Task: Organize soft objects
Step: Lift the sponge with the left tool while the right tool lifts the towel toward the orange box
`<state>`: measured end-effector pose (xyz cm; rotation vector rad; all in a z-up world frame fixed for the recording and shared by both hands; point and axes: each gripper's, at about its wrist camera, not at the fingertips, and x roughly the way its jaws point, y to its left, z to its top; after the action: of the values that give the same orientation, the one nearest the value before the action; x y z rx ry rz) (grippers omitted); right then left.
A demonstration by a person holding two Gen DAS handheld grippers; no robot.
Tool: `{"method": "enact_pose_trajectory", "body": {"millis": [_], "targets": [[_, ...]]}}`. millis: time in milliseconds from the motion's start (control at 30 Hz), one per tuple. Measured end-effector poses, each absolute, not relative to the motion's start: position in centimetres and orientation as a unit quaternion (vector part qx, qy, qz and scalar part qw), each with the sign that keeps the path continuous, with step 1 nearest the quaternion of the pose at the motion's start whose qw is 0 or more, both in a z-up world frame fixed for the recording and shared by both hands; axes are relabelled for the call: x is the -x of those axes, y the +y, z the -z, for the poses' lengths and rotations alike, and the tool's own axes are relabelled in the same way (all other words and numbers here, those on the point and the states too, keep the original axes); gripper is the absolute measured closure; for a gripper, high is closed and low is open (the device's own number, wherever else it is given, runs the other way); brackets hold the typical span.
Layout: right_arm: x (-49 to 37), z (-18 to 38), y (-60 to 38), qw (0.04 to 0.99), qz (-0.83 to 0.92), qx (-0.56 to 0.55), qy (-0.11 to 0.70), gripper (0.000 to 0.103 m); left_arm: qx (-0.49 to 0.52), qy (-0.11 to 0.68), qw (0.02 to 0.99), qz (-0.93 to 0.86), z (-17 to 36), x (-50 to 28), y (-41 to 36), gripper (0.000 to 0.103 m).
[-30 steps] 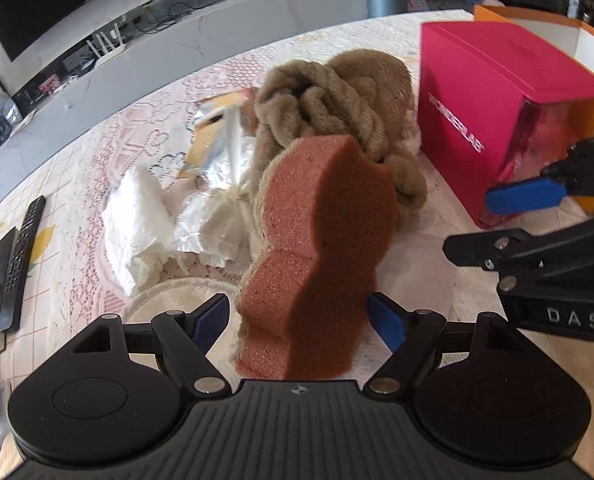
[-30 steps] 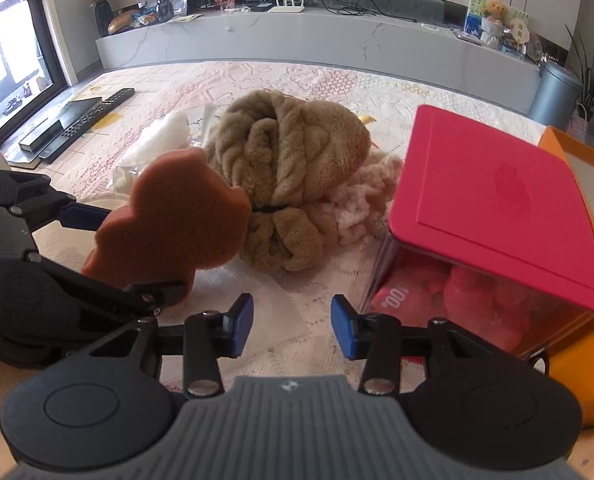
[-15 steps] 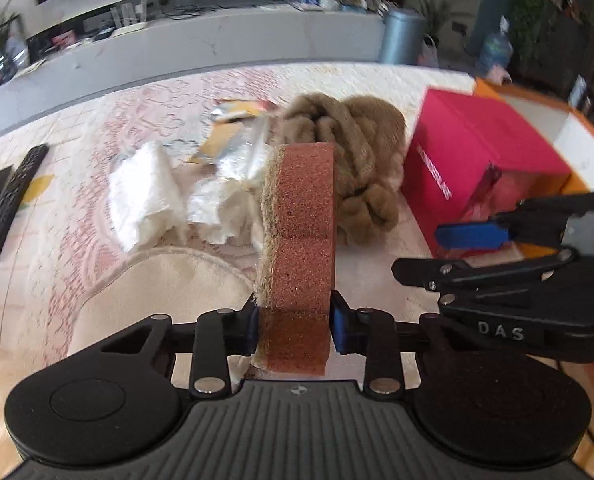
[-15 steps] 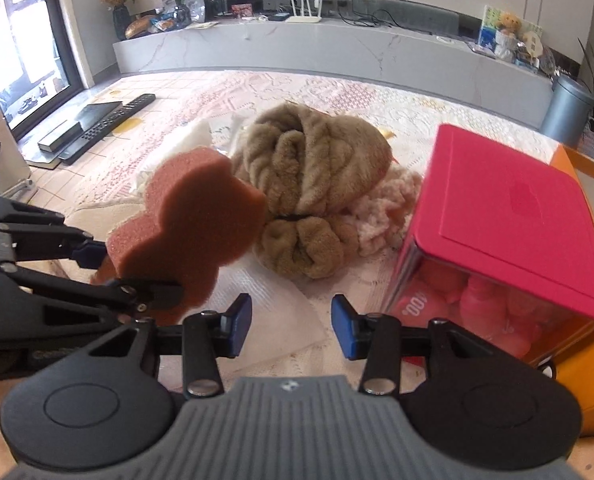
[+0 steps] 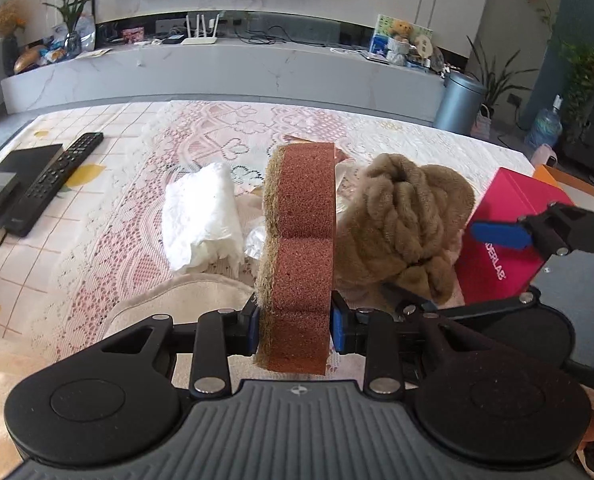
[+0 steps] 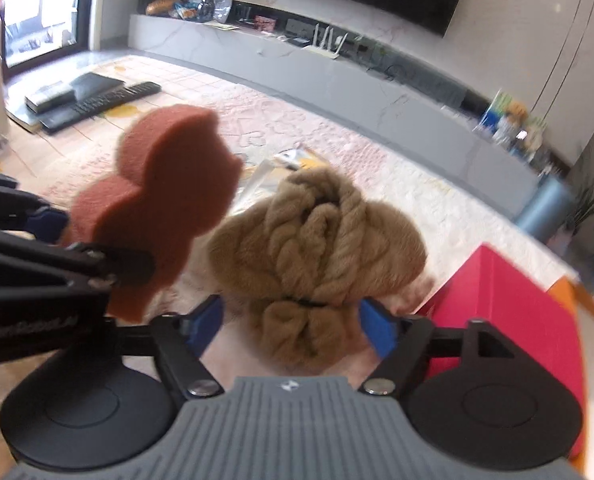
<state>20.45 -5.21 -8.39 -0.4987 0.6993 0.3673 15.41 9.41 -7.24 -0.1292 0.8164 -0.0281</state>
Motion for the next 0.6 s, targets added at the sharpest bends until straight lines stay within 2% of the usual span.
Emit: {"method": "enact_pose_trajectory", "body": {"millis": [200, 300, 400, 467, 600], "targets": [[-22.1, 10.1, -4.2, 0.88, -0.154, 0.265, 0.362, 0.02, 0.074, 0.398, 0.914, 0.019, 7.7, -15.4, 9.5, 0.066], [-23.1, 10.6, -4.3, 0.877, -0.144, 0.243, 0.387, 0.028, 0.077, 0.401, 0.913, 0.021, 8.0, -15.4, 9.5, 0.066], [-23.3, 11.1, -4.6, 0.876, -0.151, 0.221, 0.401, 0.042, 0.079, 0.401, 0.912, 0.023, 8.2, -15.4, 9.6, 0.066], [-22.8, 11.0, -4.5, 0.879, -0.153, 0.222, 0.393, 0.057, 0.08, 0.4, 0.913, 0.024, 8.1, -15.4, 9.7, 0.066], [-21.6, 10.0, -5.0, 0.888, -0.153, 0.21, 0.379, 0.068, 0.078, 0.394, 0.916, 0.024, 8.0, -15.1, 9.5, 0.066]]}}
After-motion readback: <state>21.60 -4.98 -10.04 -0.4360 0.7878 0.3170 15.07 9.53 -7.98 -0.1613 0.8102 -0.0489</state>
